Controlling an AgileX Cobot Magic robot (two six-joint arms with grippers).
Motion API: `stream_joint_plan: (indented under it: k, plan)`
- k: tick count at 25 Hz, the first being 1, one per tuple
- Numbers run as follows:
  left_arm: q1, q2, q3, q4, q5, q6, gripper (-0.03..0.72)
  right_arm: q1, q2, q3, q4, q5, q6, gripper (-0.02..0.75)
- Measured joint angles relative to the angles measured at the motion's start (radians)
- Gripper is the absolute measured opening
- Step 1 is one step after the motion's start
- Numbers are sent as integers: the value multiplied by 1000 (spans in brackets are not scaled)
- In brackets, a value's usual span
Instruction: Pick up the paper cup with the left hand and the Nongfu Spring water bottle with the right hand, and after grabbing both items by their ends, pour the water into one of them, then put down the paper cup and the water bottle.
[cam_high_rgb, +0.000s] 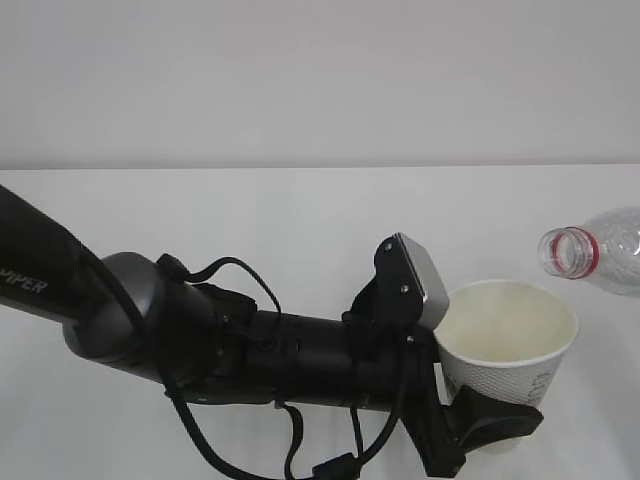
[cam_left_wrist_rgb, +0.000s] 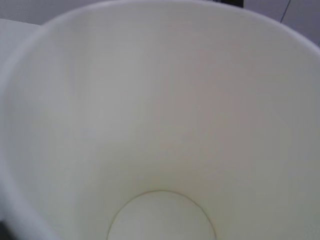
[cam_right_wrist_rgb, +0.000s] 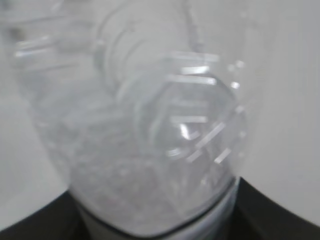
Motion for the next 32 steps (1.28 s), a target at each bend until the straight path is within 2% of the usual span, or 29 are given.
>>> stream_joint_plan:
  k: [32]
  plan:
    - [0,0,0,0,-1,0,545,0,0,0,-1,-107,-109,401]
